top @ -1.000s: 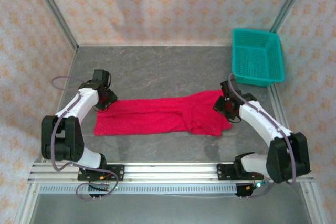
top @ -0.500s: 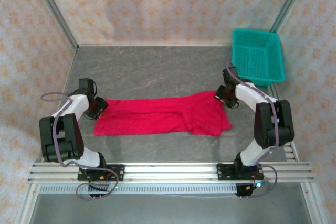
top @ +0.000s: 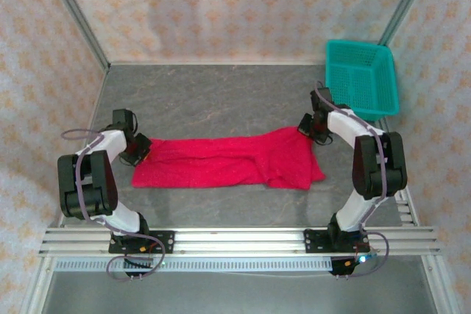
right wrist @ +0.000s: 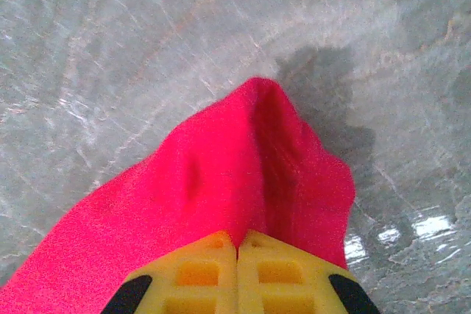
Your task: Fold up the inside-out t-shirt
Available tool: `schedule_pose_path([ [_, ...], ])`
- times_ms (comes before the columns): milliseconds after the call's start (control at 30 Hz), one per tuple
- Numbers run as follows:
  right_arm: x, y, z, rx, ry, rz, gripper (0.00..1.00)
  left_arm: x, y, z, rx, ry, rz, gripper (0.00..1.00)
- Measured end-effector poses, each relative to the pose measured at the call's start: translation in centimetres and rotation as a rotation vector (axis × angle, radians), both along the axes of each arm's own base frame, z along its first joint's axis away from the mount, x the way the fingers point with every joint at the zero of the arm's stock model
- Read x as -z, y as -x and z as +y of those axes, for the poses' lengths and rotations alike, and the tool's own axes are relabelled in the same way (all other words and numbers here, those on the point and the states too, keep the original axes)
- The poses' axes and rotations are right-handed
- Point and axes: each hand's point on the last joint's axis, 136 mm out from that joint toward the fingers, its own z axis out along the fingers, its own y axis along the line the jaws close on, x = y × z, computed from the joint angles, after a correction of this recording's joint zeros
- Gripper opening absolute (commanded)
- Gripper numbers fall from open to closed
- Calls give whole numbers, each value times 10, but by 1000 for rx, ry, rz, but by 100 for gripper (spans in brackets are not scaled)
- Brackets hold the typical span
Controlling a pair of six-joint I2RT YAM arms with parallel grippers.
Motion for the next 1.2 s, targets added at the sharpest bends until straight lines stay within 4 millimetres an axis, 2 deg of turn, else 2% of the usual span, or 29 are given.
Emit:
schedule_pose_path([
  [300,-52,-24,-2,-24,30,-110,2,-15,-12,8,-4,-34,-24,7],
  [400,-57,-29,-2,-28,33,-119,5,-17,-12,9,-7,-44,-24,9],
  [500,-51,-38,-1,-32,35,-101,7,-16,-11,10,-7,-48,-20,14],
  [533,-48,-42,-1,-32,36,-93,10,-16,-11,10,-7,-48,-21,18],
  [600,-38,-51,1,-28,33,-72,26,-16,-11,11,3,-56,-19,34],
  [667,-27,-58,2,-28,31,-52,36,-16,-10,12,4,-63,-17,43],
  [733,-18,-60,2,-26,23,-27,46,-16,-10,13,6,-72,-12,48],
  [900,-13,-51,4,-39,13,5,50,-24,-2,19,0,-115,-1,50],
  [1100,-22,-10,7,-55,-34,9,51,-57,-2,26,-13,-177,-68,50],
  [1200,-24,-1,13,-69,-76,9,51,-61,-11,28,-12,-174,-78,50],
])
